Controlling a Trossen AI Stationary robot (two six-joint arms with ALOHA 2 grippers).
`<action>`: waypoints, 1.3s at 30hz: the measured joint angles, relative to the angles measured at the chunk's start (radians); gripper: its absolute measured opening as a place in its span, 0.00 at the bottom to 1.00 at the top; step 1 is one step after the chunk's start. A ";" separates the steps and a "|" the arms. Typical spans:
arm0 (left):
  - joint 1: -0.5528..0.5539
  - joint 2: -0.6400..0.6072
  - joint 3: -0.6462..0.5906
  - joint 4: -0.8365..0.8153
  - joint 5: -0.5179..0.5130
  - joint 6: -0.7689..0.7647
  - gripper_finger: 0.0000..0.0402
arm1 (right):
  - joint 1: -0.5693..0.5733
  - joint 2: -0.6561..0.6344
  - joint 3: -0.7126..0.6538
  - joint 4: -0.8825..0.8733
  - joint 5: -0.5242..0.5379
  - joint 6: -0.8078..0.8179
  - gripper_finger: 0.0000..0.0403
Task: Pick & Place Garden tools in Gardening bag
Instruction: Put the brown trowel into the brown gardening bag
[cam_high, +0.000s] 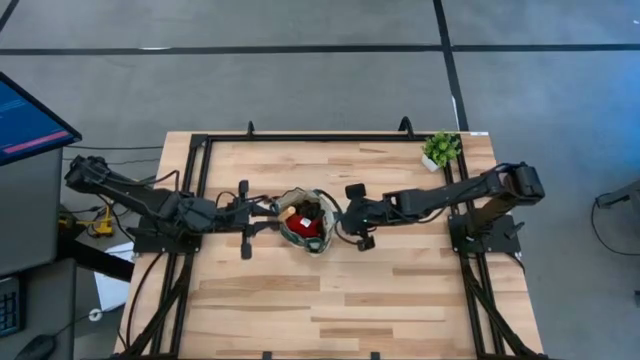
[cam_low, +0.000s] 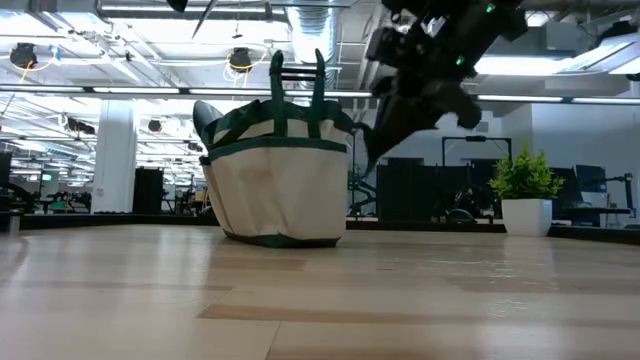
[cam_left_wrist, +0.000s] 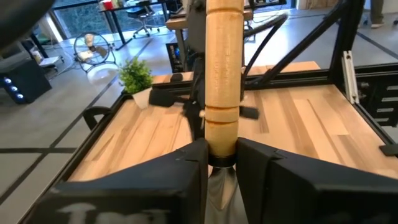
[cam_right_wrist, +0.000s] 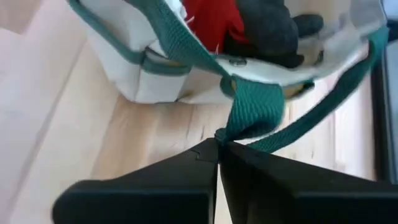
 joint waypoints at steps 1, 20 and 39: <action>0.003 0.000 0.000 -0.001 0.000 0.000 0.09 | 0.005 -0.013 0.000 -0.022 0.000 0.025 0.01; 0.004 0.000 0.000 0.000 0.000 0.000 0.08 | 0.269 -0.072 0.000 -0.149 -0.104 0.448 0.00; 0.003 0.000 0.000 0.003 0.012 0.000 0.08 | 0.233 -0.081 0.000 0.086 -0.137 0.424 0.03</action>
